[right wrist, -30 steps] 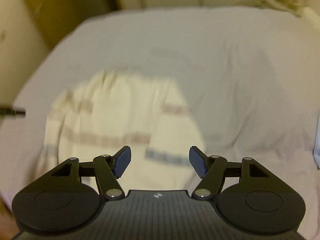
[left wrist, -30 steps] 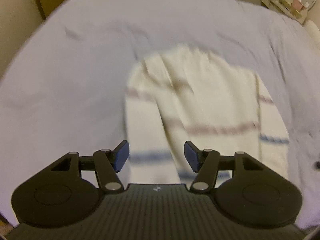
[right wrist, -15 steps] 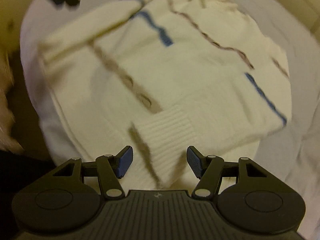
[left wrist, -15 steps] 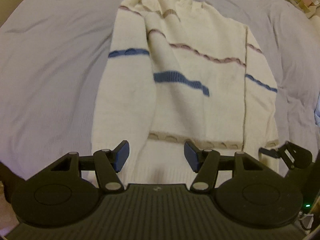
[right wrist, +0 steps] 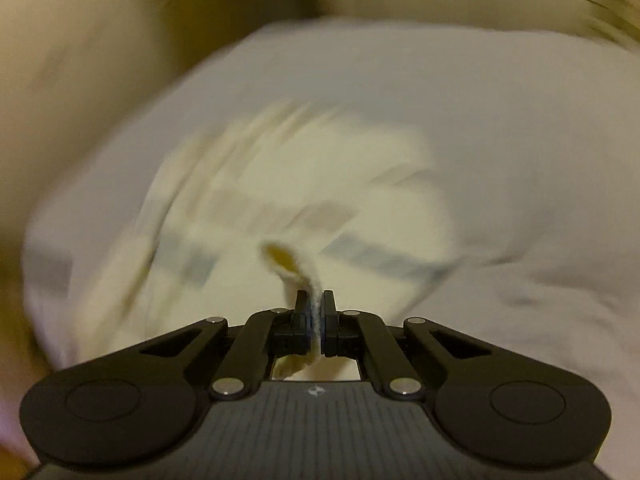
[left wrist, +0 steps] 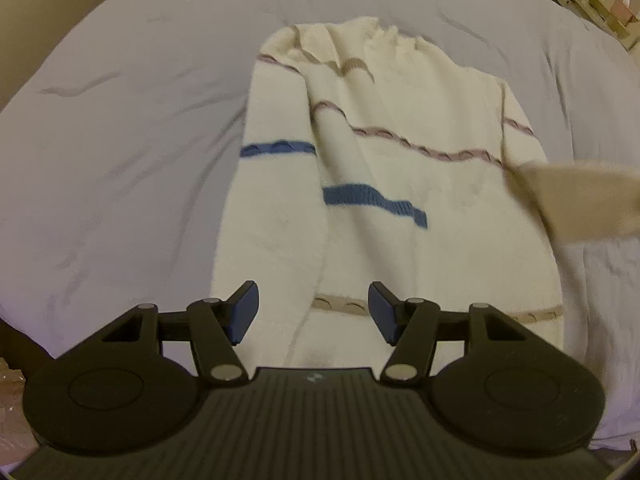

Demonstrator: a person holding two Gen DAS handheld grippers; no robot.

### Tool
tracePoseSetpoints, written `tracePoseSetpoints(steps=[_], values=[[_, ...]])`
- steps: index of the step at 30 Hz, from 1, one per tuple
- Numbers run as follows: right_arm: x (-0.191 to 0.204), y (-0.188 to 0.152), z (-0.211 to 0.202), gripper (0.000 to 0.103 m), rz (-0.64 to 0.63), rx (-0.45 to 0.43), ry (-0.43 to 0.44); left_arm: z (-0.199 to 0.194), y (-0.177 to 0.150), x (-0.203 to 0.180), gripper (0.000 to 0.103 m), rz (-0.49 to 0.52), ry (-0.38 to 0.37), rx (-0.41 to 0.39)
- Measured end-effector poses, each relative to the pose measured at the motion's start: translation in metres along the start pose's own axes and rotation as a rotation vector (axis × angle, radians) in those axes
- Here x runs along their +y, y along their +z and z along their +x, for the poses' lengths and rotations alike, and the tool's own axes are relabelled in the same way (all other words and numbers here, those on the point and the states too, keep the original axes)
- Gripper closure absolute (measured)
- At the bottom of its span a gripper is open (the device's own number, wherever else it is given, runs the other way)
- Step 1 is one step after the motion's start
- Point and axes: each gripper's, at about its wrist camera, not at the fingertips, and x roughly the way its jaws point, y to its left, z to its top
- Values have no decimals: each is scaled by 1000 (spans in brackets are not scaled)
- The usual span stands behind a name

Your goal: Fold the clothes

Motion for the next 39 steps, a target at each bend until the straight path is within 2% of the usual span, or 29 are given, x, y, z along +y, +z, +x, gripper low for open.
tracePoseSetpoints(steps=[2,4,6,8,9,10,12,13,14,17,20,24,29,31,32,33,36,39], values=[[-57,27,-35,101,147,-124,-143,-3,1,1,47,-6,8,-8],[-111,43,-61,100,279,-200,-314,-4,0,3,46,-13,22,-11],[-160,53,-73,91,413,-196,-474,-3,-3,7,46,-30,32,-6],[-185,52,-76,59,500,-154,-574,-1,-7,13,45,-57,36,1],[-195,50,-77,57,541,-134,-620,0,-10,18,45,-74,38,5],[-196,47,-75,57,555,-115,-627,2,-13,23,45,-92,40,9],[-183,35,-68,49,541,-80,-577,6,-20,33,45,-129,38,20],[-177,30,-64,40,534,-63,-552,8,-26,39,45,-145,42,23],[-164,21,-54,38,521,-29,-518,10,-31,44,46,-161,46,27],[-116,-11,-13,38,492,135,-323,16,-49,55,46,-187,48,35],[-56,-47,23,38,438,292,-168,25,-64,58,46,-188,27,55],[9,-77,51,38,391,432,-56,43,-74,67,40,-257,8,76],[53,-97,72,32,312,528,-12,78,-72,90,37,-337,34,89],[61,-101,77,30,295,538,-25,95,-66,95,43,-338,12,111],[60,-102,80,28,300,540,-40,105,-63,97,61,-337,-1,126],[59,-103,80,26,308,542,-57,108,-59,97,88,-320,-5,136],[58,-105,84,24,335,554,-104,105,-44,97,94,-231,-6,128],[64,-105,85,24,365,547,-139,72,-18,115,97,-105,28,35]])
